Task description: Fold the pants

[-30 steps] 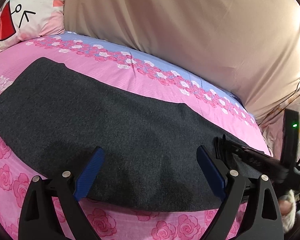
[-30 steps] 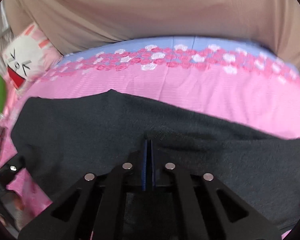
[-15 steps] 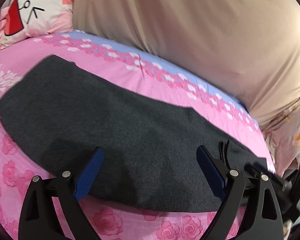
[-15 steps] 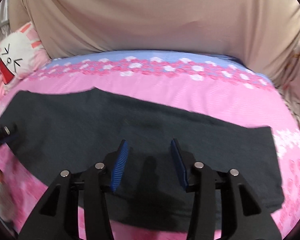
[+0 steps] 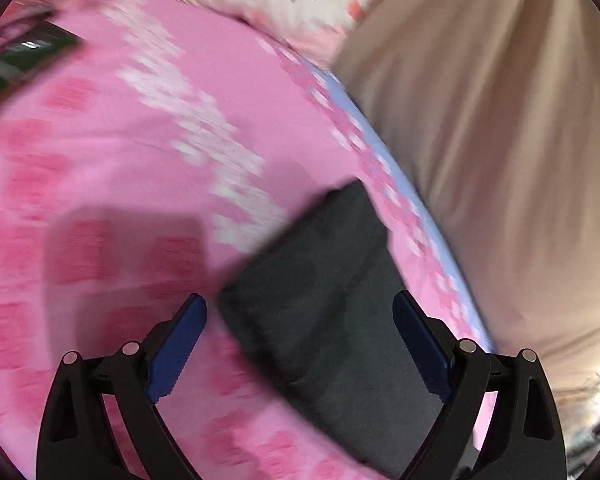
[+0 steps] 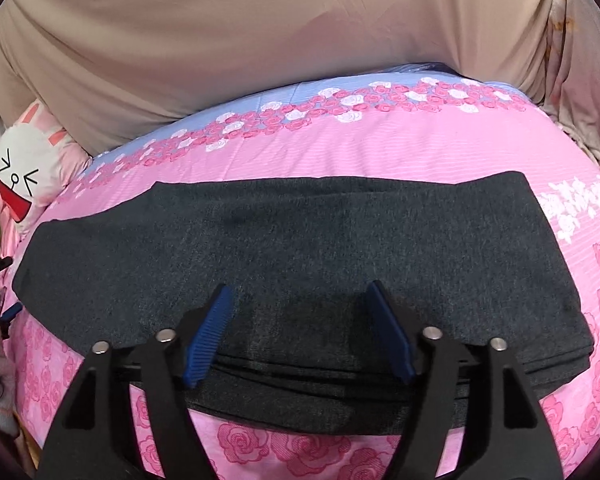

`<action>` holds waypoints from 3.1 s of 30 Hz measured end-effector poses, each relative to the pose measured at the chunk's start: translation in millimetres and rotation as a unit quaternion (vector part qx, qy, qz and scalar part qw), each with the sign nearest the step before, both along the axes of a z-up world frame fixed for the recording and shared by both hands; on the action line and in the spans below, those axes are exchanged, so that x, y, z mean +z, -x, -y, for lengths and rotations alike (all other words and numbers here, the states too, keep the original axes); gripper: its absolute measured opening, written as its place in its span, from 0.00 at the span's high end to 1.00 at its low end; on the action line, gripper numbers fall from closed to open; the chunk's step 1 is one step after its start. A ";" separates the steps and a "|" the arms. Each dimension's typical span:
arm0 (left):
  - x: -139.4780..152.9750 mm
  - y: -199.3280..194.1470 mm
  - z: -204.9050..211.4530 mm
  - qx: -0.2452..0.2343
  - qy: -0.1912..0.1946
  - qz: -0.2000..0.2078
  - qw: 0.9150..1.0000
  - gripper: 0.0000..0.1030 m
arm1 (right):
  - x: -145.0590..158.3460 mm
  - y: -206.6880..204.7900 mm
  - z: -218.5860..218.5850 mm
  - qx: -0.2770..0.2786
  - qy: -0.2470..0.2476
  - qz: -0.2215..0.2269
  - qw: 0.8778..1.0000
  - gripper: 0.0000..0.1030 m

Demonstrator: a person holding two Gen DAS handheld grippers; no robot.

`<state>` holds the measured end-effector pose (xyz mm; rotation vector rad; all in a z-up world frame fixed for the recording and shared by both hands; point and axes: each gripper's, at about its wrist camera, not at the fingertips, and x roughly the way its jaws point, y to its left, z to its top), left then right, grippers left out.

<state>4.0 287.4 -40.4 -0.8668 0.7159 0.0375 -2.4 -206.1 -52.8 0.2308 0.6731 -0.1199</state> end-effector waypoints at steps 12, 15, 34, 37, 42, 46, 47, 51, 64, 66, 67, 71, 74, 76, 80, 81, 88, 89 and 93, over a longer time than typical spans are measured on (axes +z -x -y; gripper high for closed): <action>160.1 17.7 188.0 -0.174 -0.186 0.167 0.952 0.84 | 1.3 14.3 18.4 -0.003 -0.068 0.053 0.996 0.28; 158.3 25.1 273.0 -0.279 -0.185 0.172 0.927 0.73 | 3.5 22.0 27.7 -0.008 -0.092 0.076 0.993 0.22; 68.7 89.4 240.3 -0.285 -0.225 0.123 0.924 0.20 | 0.9 -25.6 17.7 0.082 -0.147 -0.008 0.986 0.13; 70.5 92.9 219.5 -0.267 -0.223 0.123 0.929 0.18 | -3.2 -34.6 2.0 0.081 -0.129 -0.019 0.988 0.13; 64.7 87.2 193.6 -0.246 -0.199 0.111 0.942 0.18 | -7.2 -45.2 -19.8 0.116 -0.094 -0.031 0.988 0.63; 68.5 84.1 192.0 -0.246 -0.194 0.109 0.943 0.18 | 39.8 -38.1 -16.2 0.143 -0.101 0.017 0.984 0.85; 72.0 84.9 193.4 -0.245 -0.197 0.113 0.943 0.18 | 55.9 -32.6 -11.9 0.143 -0.092 0.035 0.985 0.85; 84.9 92.3 203.1 -0.251 -0.211 0.136 0.935 0.16 | 98.2 -0.9 29.4 0.106 -0.063 0.082 0.989 0.85; 33.2 19.9 283.3 -0.350 -0.133 0.038 0.926 0.16 | 16.2 37.7 137.6 -0.025 -0.097 0.019 0.995 0.76; 20.0 3.3 291.1 -0.357 -0.101 0.007 0.928 0.16 | 22.6 48.3 144.0 -0.046 -0.089 0.032 0.994 0.46; 11.7 -5.2 294.5 -0.362 -0.082 -0.009 0.929 0.16 | 22.8 53.3 150.6 -0.055 -0.087 0.037 0.994 0.36; 5.6 -17.3 300.7 -0.349 -0.056 -0.012 0.936 0.13 | 16.4 51.4 167.3 -0.065 -0.104 0.024 0.992 0.22; 3.5 -24.2 307.5 -0.370 -0.027 -0.004 0.929 0.32 | 0.6 39.7 171.7 -0.036 -0.150 0.008 0.988 0.23; -0.9 -29.9 308.4 -0.375 -0.033 -0.018 0.926 0.84 | -3.1 31.0 164.4 -0.020 -0.158 0.000 0.987 0.50; 16.1 -27.2 290.1 -0.384 -0.015 0.010 0.923 0.92 | 14.8 33.8 144.4 -0.004 -0.144 0.016 0.989 0.78; 30.0 -21.4 281.4 -0.383 -0.021 0.027 0.923 0.95 | 20.2 37.0 140.3 0.000 -0.145 0.024 0.989 0.80; 49.4 -0.6 241.8 -0.379 -0.083 0.023 0.921 0.92 | 6.4 42.2 115.8 -0.027 -0.098 -0.005 0.995 0.59; 36.7 -1.6 239.0 -0.379 -0.076 0.005 0.922 0.90 | 3.4 45.9 117.8 -0.042 -0.106 -0.003 0.994 0.51; 23.9 8.5 228.9 -0.363 -0.057 0.016 0.930 0.71 | 19.1 75.3 113.7 -0.029 -0.128 0.038 0.991 0.47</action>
